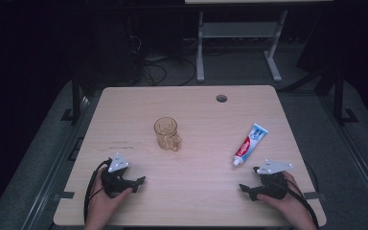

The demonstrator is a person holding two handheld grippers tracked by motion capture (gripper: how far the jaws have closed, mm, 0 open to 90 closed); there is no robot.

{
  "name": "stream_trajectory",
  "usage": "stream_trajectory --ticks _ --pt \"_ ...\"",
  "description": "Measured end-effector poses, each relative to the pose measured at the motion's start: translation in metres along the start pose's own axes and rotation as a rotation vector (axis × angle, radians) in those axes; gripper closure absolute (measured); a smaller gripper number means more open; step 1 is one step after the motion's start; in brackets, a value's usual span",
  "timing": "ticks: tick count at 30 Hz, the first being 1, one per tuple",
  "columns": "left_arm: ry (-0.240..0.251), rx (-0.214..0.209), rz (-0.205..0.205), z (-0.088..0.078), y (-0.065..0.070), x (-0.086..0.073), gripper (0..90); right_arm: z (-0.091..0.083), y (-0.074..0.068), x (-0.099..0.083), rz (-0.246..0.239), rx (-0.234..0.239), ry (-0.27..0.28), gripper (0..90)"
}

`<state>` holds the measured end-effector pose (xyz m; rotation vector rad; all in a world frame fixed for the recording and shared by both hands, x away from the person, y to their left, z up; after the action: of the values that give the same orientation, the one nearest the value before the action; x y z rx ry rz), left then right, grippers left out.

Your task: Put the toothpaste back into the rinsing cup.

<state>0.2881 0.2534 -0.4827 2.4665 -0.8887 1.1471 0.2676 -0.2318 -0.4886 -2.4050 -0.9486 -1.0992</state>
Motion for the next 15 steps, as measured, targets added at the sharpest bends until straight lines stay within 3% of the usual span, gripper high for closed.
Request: stream_trajectory --ticks 13,15 --pt "0.000 0.000 0.000 0.0000 0.0001 0.0000 13.1 -0.0052 0.0025 0.0020 0.005 0.011 0.002 27.7" --pt "-0.001 0.001 0.001 0.0000 0.0002 0.0001 13.1 -0.0089 0.0034 0.0039 0.021 0.008 0.007 36.0"
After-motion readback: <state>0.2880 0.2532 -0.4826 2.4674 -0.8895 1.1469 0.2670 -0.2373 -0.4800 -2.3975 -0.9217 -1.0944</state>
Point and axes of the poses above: each handheld gripper's, and its own axes: z roughly forward along the jaws, x roughly out of its top, y roughly to its right, the point moved 1 cm from there along z, roughly forward along the jaws, and after that the axes turned 3 degrees about y, right-handed, at the moved point
